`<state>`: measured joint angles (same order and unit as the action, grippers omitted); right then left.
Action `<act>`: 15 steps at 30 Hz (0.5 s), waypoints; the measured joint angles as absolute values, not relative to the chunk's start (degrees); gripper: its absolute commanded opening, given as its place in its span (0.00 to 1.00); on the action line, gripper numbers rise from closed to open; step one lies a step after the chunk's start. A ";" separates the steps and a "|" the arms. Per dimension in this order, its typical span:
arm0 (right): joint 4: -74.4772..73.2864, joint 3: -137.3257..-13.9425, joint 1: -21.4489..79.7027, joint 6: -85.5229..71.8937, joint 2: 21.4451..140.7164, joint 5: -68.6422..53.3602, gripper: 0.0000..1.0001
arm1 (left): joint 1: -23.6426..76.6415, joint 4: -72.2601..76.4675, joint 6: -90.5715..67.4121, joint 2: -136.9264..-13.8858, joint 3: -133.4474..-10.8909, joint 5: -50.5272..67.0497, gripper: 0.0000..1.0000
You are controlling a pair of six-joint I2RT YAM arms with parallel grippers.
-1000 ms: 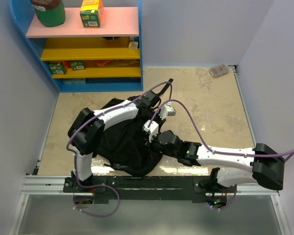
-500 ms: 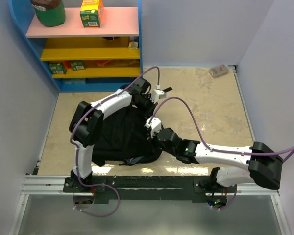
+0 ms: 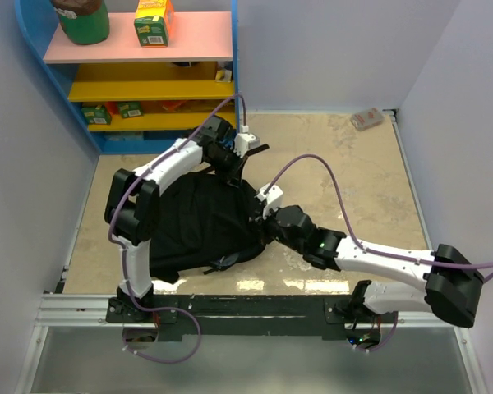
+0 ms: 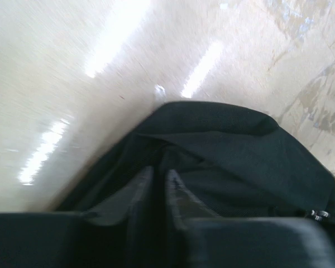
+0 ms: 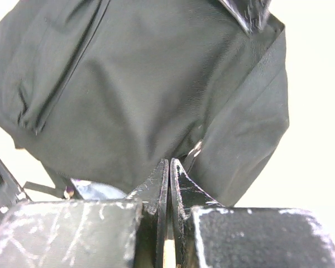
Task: Pack the student bag
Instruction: Zip the student bag at the center of the board.
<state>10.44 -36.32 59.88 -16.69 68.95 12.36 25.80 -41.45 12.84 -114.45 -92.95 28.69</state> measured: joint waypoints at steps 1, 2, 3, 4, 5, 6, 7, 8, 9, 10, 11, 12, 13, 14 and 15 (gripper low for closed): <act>10.44 -36.10 58.57 -16.97 68.03 11.42 0.00 | 25.67 -42.41 14.39 -113.99 -94.59 28.32 0.51; 10.44 -36.07 57.28 -17.12 67.29 10.61 0.00 | 25.47 -42.98 15.62 -113.60 -96.14 28.21 0.55; 10.66 -36.07 56.42 -17.19 66.92 10.13 0.00 | 25.12 -43.92 17.37 -113.03 -98.19 28.05 0.59; 10.98 -36.07 55.59 -17.28 66.57 9.34 0.00 | 24.67 -45.08 19.35 -112.27 -100.47 28.12 0.63; 11.33 -36.07 55.13 -17.41 66.43 8.93 0.00 | 24.36 -45.60 20.84 -111.57 -101.75 28.14 0.66; 11.60 -36.07 54.81 -17.56 66.41 8.21 0.00 | 24.03 -46.37 22.72 -110.54 -103.00 28.51 0.69; 11.66 -36.07 54.70 -17.74 66.48 7.66 0.00 | 23.64 -47.18 25.56 -109.23 -103.79 29.23 0.74; 11.68 -36.07 54.70 -18.00 66.59 7.16 0.00 | 23.49 -47.86 28.18 -107.94 -103.98 29.89 0.77; 11.79 -36.07 54.70 -18.15 66.70 6.59 0.00 | 23.44 -48.42 30.15 -106.96 -103.94 30.55 0.80; 12.03 -36.03 54.70 -18.50 66.87 6.17 0.00 | 23.64 -48.84 33.93 -105.49 -103.15 31.48 0.85; 12.16 -35.94 54.70 -18.81 66.89 5.91 0.00 | 23.99 -48.95 36.45 -104.55 -102.30 32.05 0.88; 12.36 -35.75 54.70 -19.14 66.89 5.58 0.00 | 24.56 -48.49 39.48 -103.39 -100.55 32.82 0.90; 12.69 -35.48 54.70 -19.49 66.85 5.17 0.00 | 25.28 -48.01 42.78 -102.28 -98.28 33.28 0.94; 12.91 -35.11 54.70 -19.81 66.74 4.93 0.00 | 26.20 -47.94 45.76 -101.47 -96.07 33.71 0.95; 12.93 -34.89 54.70 -20.01 66.63 4.84 0.00 | 27.20 -47.77 49.01 -101.16 -94.06 34.02 0.96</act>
<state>12.93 -34.89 54.70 -20.01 66.63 4.84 27.20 -47.77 49.01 -101.16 -94.06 34.02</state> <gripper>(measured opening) 0.009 0.922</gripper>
